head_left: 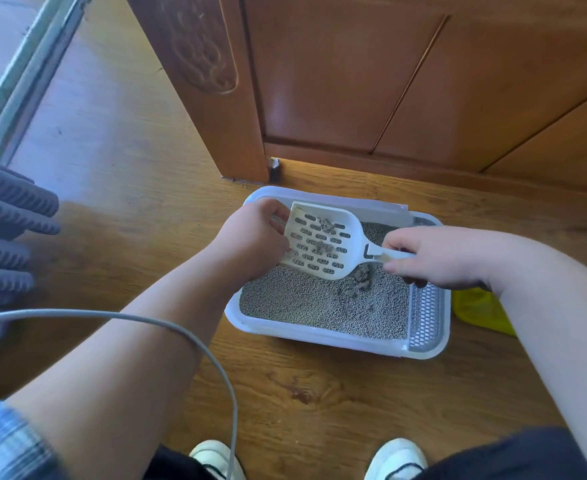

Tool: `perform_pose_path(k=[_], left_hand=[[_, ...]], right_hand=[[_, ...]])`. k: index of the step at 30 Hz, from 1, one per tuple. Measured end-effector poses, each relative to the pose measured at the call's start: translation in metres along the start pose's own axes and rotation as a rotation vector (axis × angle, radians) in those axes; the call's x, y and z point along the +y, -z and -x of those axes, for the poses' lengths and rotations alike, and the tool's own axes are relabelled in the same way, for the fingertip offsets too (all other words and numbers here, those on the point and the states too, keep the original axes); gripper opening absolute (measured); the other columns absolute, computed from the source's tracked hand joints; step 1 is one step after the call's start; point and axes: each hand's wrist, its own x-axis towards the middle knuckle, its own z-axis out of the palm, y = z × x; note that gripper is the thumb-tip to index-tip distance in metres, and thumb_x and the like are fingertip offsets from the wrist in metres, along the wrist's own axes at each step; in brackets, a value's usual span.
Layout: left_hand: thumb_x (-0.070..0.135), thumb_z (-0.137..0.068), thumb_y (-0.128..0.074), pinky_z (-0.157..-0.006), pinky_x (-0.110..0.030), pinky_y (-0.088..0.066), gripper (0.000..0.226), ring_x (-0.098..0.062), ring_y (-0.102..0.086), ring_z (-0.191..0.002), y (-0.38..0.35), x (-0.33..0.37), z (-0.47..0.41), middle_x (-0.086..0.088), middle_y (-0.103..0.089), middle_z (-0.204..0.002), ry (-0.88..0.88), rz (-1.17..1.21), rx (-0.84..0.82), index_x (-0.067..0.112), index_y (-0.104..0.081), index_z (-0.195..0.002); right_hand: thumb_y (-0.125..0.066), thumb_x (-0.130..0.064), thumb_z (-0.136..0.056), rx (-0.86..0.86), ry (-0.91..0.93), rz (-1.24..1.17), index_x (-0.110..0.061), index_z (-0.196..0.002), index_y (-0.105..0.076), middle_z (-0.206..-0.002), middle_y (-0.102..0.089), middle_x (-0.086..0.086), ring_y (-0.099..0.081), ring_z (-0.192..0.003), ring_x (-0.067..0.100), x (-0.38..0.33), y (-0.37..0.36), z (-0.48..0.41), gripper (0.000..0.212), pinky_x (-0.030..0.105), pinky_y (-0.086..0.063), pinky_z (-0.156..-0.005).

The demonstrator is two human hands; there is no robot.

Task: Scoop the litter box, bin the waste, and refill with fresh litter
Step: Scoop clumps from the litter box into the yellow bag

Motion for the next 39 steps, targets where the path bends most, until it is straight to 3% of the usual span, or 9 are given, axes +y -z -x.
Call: perform_pose_path(k=[4,7,11,17,19,23,26,30,39], left_hand=[[0.001,-0.08,-0.049,-0.073,-0.047,-0.06,0.037,-0.024,-0.07,-0.085,-0.002,0.003,0.001,0.003,-0.072,-0.094,-0.013,-0.021,-0.019,0.022,-0.062,-0.108],[0.011,-0.086,-0.052,-0.065,-0.031,-0.056,0.034,-0.017,-0.064,-0.073,-0.007,0.009,0.001,0.005,-0.069,-0.102,-0.029,-0.081,-0.021,0.024,-0.058,-0.117],[0.017,-0.089,-0.049,-0.05,-0.022,-0.039,0.035,-0.008,-0.055,-0.065,-0.023,0.019,-0.002,0.007,-0.065,-0.1,-0.063,-0.19,-0.018,0.023,-0.055,-0.122],[0.016,-0.088,-0.047,-0.069,-0.032,-0.055,0.039,-0.019,-0.064,-0.082,-0.067,0.05,0.0,0.003,-0.068,-0.101,-0.194,-0.297,-0.096,0.02,-0.053,-0.127],[0.017,-0.09,-0.046,-0.064,-0.034,-0.056,0.038,-0.019,-0.064,-0.074,-0.088,0.061,0.002,0.001,-0.067,-0.1,-0.246,-0.317,-0.151,0.019,-0.051,-0.127],[0.019,-0.093,-0.043,-0.054,-0.026,-0.048,0.038,-0.016,-0.061,-0.067,-0.128,0.076,0.0,0.0,-0.064,-0.108,-0.293,-0.387,-0.24,0.017,-0.049,-0.13],[0.019,-0.093,-0.046,-0.067,-0.035,-0.057,0.044,-0.018,-0.065,-0.078,-0.154,0.079,0.001,-0.002,-0.057,-0.132,-0.299,-0.44,-0.342,0.019,-0.045,-0.137],[0.024,-0.094,-0.047,-0.067,-0.036,-0.058,0.047,-0.014,-0.064,-0.074,-0.186,0.076,0.0,-0.002,-0.052,-0.135,-0.33,-0.533,-0.406,0.026,-0.041,-0.141],[0.026,-0.092,-0.047,-0.067,-0.031,-0.053,0.044,-0.016,-0.061,-0.078,-0.217,0.061,-0.014,0.002,-0.053,-0.134,-0.338,-0.633,-0.387,0.028,-0.044,-0.137]], right_hand=[[-0.054,-0.04,-0.1,0.001,-0.018,-0.006,-0.028,-0.085,-0.053,-0.08,-0.067,-0.008,-0.062,-0.073,0.011,0.005,-0.002,0.002,0.019,0.031,-0.047,-0.073],[-0.054,-0.041,-0.099,0.021,-0.048,-0.008,-0.027,-0.088,-0.054,-0.082,-0.069,-0.008,-0.066,-0.078,0.012,0.016,0.0,0.007,0.018,0.033,-0.05,-0.077],[-0.053,-0.042,-0.1,0.032,-0.11,-0.044,-0.025,-0.088,-0.055,-0.078,-0.069,-0.006,-0.063,-0.071,0.014,0.045,0.002,0.021,0.021,0.033,-0.047,-0.068],[-0.052,-0.037,-0.1,0.106,-0.272,-0.22,-0.025,-0.089,-0.058,-0.072,-0.066,-0.006,-0.058,-0.054,0.008,0.105,-0.013,0.051,0.016,0.028,-0.044,-0.054],[-0.053,-0.034,-0.1,0.136,-0.326,-0.286,-0.025,-0.092,-0.058,-0.077,-0.068,-0.004,-0.066,-0.066,0.012,0.13,-0.026,0.059,0.013,0.031,-0.049,-0.056],[-0.052,-0.027,-0.101,0.207,-0.445,-0.431,-0.017,-0.099,-0.057,-0.074,-0.063,0.001,-0.058,-0.052,0.01,0.184,-0.062,0.066,0.011,0.019,-0.037,-0.038],[-0.052,-0.025,-0.099,0.233,-0.546,-0.464,-0.015,-0.096,-0.058,-0.075,-0.066,0.004,-0.064,-0.065,0.022,0.224,-0.092,0.066,0.011,0.029,-0.047,-0.052],[-0.058,-0.031,-0.095,0.36,-0.702,-0.442,-0.015,-0.094,-0.06,-0.085,-0.072,0.013,-0.07,-0.077,0.035,0.261,-0.122,0.063,0.016,0.04,-0.056,-0.066],[-0.046,-0.041,-0.098,0.51,-0.909,-0.072,-0.024,-0.096,-0.053,-0.098,-0.066,0.004,-0.065,-0.098,0.029,0.285,-0.152,0.035,0.018,0.031,-0.04,-0.065]])
